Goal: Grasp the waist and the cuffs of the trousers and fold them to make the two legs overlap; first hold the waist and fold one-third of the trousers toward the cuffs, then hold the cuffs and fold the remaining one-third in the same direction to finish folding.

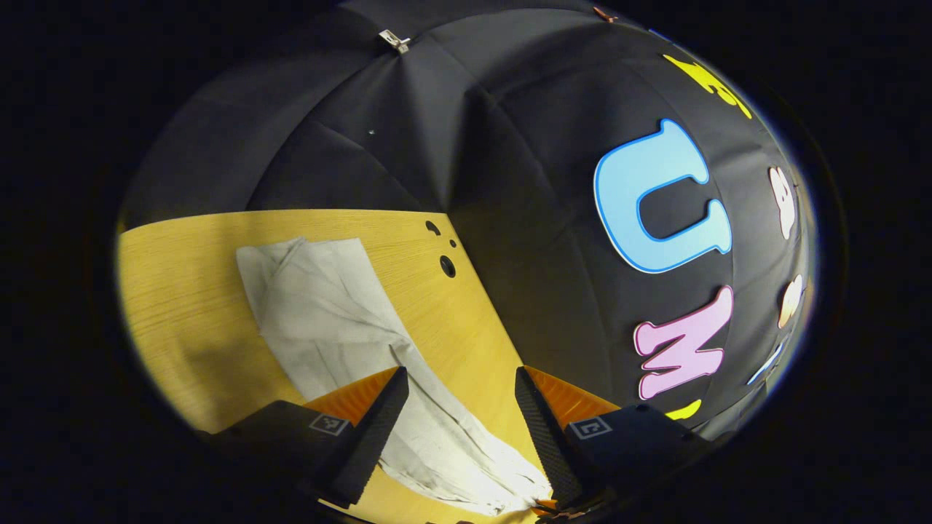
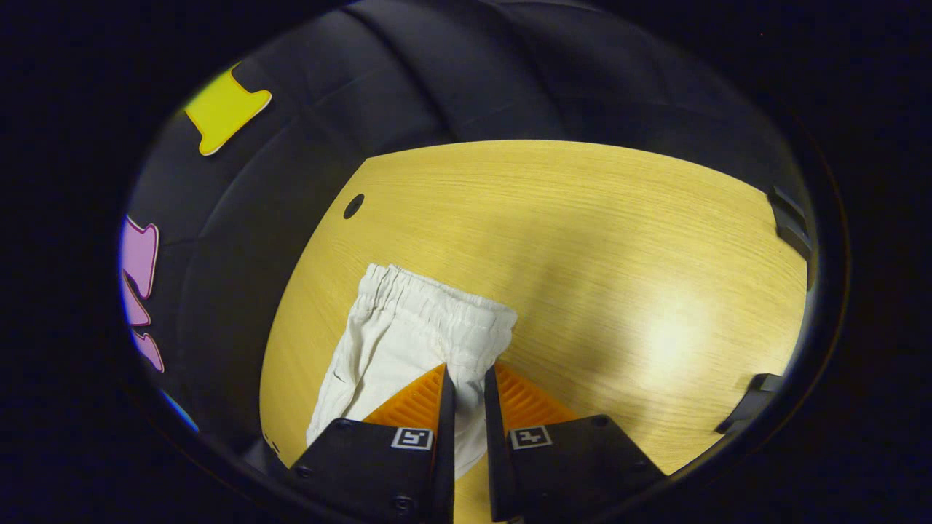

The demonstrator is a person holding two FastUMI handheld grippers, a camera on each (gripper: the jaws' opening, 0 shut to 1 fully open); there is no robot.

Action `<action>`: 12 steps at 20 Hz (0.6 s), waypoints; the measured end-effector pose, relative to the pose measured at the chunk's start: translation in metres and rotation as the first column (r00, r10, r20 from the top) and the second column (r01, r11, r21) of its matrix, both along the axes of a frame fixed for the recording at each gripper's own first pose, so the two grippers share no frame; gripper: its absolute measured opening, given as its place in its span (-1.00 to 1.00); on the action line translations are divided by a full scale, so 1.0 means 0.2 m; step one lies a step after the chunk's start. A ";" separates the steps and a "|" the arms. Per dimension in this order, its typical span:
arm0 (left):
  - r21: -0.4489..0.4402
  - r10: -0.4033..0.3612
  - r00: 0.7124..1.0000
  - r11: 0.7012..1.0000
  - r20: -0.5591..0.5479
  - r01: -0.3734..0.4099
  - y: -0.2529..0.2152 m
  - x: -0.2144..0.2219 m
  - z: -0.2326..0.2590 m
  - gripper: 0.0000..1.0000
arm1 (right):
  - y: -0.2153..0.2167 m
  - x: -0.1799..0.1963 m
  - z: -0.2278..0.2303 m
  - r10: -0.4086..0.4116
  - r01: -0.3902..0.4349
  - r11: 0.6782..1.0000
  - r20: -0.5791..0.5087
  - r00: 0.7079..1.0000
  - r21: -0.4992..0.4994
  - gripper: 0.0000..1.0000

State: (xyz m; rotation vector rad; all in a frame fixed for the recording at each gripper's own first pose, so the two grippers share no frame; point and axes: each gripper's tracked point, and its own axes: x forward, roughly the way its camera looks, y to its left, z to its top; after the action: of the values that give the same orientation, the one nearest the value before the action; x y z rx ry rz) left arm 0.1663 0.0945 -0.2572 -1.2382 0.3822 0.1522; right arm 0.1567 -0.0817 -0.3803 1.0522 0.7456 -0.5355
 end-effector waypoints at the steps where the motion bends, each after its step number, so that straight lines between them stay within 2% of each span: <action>1: 0.007 -0.005 1.000 1.000 -0.007 0.005 0.00 -0.01 -0.01 0.87 | -0.02 0.00 0.02 -0.009 0.009 1.000 0.028 1.000 -0.002 -0.53; 7: 0.022 -0.008 0.997 1.000 -0.083 0.009 0.03 -0.06 -0.14 0.87 | -0.05 0.00 0.21 -0.012 0.018 0.999 0.155 0.988 -0.041 -0.53; 12: 0.037 -0.010 0.982 0.999 -0.189 0.017 0.06 -0.17 -0.28 0.86 | -0.04 0.02 0.38 0.050 -0.024 0.991 0.204 0.978 -0.130 -0.53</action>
State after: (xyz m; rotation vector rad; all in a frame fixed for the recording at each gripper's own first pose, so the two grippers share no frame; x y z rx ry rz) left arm 0.1327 0.1066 -0.3130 -1.1861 0.5500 0.2658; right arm 0.1606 -0.0889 -0.3035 0.9573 0.5392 -0.4279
